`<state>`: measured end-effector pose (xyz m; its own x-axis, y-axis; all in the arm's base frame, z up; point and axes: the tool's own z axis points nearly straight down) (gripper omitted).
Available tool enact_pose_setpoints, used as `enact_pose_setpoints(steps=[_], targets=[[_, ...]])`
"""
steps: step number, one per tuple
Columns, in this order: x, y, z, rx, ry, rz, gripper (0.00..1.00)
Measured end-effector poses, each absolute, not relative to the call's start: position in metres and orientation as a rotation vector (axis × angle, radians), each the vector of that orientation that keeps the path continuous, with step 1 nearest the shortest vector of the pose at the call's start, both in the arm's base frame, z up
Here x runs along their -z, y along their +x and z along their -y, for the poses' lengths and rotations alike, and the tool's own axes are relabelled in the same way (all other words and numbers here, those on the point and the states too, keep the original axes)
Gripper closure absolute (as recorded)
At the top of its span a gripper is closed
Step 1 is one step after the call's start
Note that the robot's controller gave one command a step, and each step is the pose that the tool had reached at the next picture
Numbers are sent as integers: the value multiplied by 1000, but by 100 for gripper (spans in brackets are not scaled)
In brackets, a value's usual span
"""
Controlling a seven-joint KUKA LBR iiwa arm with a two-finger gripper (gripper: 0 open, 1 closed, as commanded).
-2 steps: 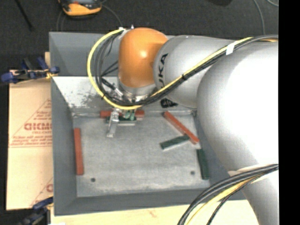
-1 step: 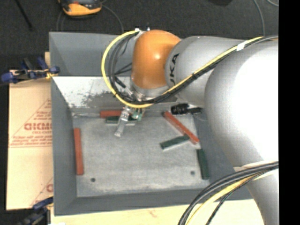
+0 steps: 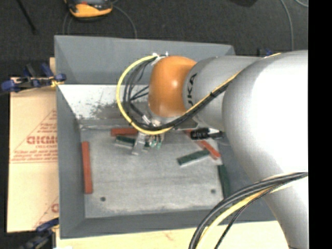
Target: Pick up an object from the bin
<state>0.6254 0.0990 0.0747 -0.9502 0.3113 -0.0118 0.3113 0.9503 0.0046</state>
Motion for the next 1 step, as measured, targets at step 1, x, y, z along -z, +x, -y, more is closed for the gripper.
enact_pose_setpoints(steps=[1], targets=[[-75, 625, -99, -4, 494, -3090, 100]])
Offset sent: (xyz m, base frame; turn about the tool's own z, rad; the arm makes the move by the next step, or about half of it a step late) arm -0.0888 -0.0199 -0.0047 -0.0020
